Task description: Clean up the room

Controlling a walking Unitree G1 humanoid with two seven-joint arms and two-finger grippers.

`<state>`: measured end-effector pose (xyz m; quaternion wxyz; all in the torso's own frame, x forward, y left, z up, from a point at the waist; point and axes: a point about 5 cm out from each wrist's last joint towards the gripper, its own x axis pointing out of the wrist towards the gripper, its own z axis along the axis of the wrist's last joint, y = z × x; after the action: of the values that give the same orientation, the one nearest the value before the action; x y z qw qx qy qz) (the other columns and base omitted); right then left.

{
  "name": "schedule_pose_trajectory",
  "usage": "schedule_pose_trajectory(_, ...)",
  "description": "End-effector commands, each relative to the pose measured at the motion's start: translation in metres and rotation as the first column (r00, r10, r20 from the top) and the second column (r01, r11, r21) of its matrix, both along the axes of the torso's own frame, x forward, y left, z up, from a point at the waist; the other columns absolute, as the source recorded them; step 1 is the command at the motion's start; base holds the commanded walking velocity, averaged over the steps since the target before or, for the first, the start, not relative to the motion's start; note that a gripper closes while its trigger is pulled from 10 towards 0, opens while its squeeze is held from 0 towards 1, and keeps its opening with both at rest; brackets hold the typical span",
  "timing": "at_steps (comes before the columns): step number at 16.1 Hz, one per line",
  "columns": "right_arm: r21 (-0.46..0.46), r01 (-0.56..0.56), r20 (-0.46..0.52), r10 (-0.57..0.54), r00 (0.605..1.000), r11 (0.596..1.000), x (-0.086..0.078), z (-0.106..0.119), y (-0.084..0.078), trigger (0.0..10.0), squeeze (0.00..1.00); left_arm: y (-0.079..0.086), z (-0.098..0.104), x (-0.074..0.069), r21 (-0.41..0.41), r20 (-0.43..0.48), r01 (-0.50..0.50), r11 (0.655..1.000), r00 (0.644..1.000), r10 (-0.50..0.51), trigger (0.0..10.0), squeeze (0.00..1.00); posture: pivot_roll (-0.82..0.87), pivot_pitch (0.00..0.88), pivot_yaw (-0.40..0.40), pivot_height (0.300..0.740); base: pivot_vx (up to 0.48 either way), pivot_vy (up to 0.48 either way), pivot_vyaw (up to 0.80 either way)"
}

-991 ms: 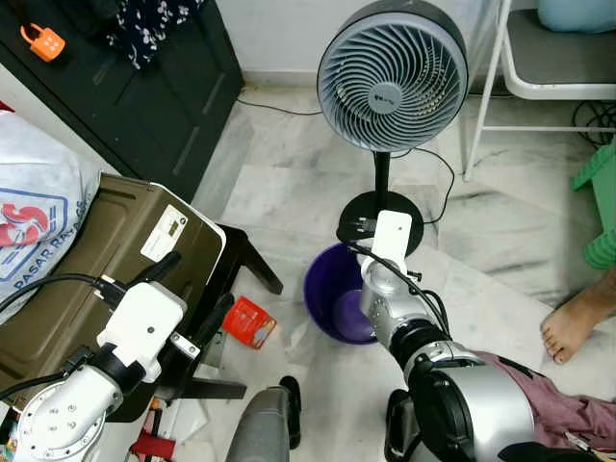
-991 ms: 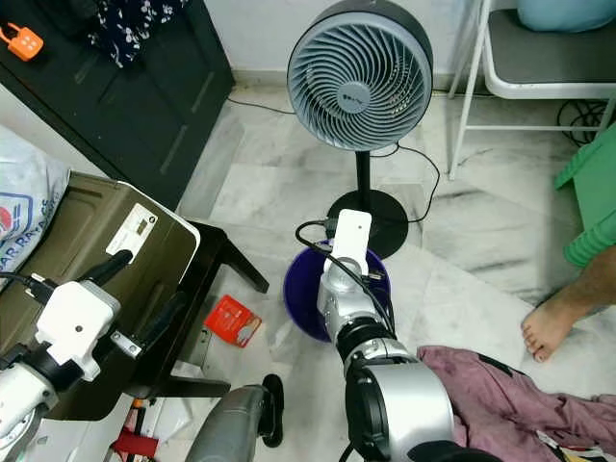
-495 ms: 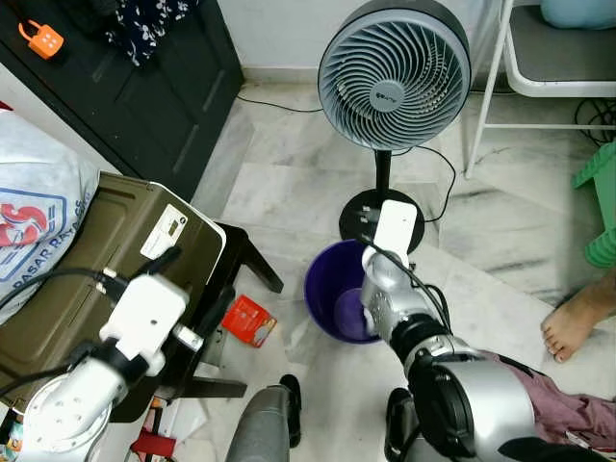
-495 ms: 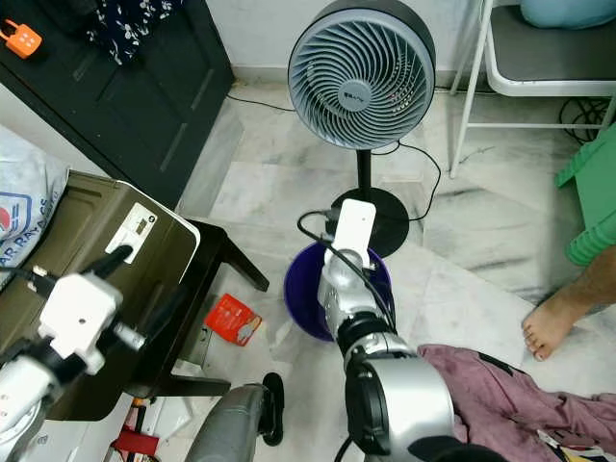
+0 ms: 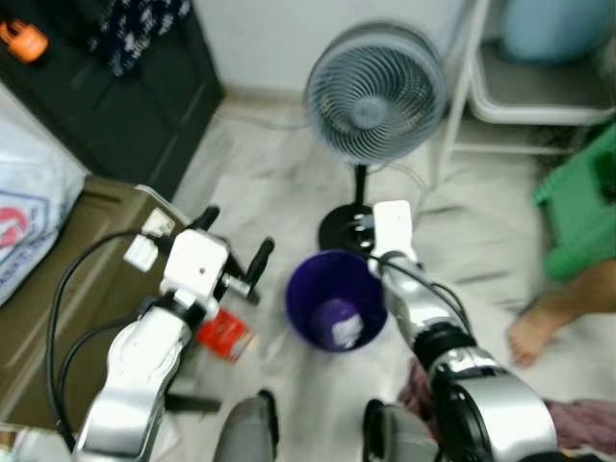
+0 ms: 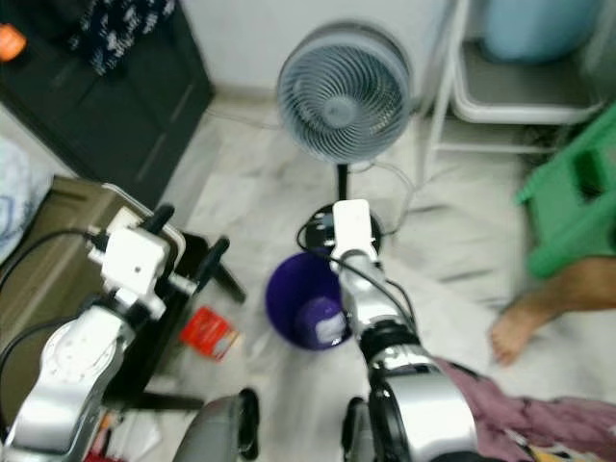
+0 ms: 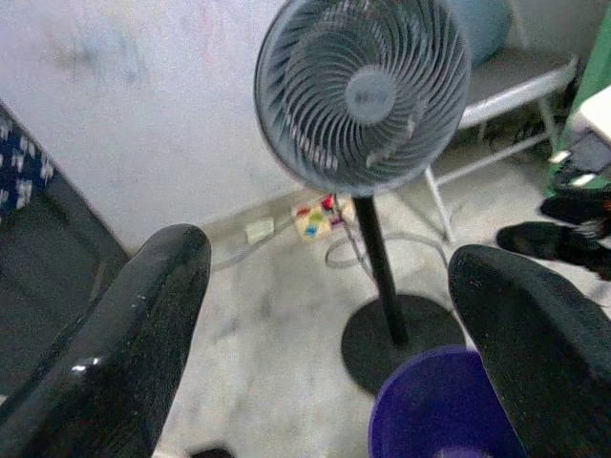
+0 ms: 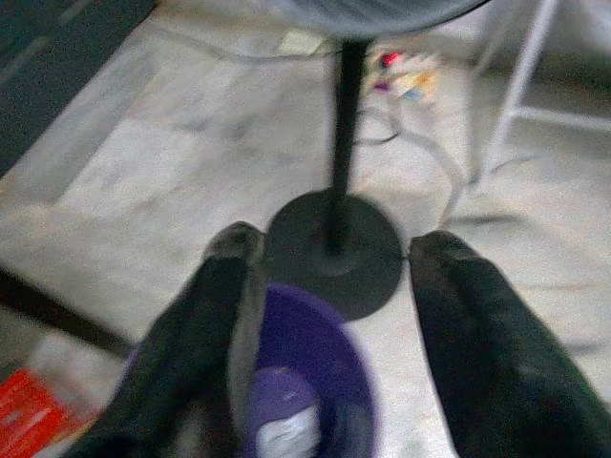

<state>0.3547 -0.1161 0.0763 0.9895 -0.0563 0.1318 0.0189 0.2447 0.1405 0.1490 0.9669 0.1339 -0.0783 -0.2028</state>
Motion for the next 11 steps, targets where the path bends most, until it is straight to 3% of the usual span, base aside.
schedule_pose_trajectory(1,-0.009,-0.053,0.017,0.053,0.998,0.999,-0.002,0.002,0.005,10.0,1.0,0.002,-0.004,0.008,-0.003,0.006,-0.049,0.999,0.999,0.049,10.0,0.0,0.12,0.045,0.047,0.74,0.0,0.0,0.0)
schedule_pose_trajectory(5,-0.031,-0.116,0.112,0.119,0.987,0.993,-0.006,0.014,-0.006,10.0,1.0,0.006,0.002,0.028,-0.081,0.054,-0.154,0.985,0.986,0.158,10.0,0.0,0.07,0.0,0.022,0.74,0.0,0.0,0.0)
schedule_pose_trajectory(6,-0.027,-0.15,0.186,0.153,0.971,0.988,-0.011,0.026,-0.007,10.0,1.0,0.006,0.003,0.033,-0.096,0.088,-0.176,0.98,0.979,0.185,10.0,0.0,0.07,0.0,0.008,0.74,0.0,0.0,0.0)
schedule_pose_trajectory(8,-0.089,-0.155,0.293,0.174,0.94,0.984,-0.021,0.04,-0.012,10.0,1.0,0.008,0.005,0.035,-0.088,0.133,-0.219,0.972,0.964,0.229,10.0,0.0,0.08,0.0,-0.004,0.74,0.0,0.0,0.0)
schedule_pose_trajectory(11,-0.058,-0.112,0.337,0.125,0.933,0.992,-0.032,0.044,-0.022,10.0,1.0,0.018,0.0,0.033,-0.117,0.124,-0.341,0.933,0.927,0.355,10.0,0.0,0.09,0.0,0.002,0.74,0.0,0.0,0.0)
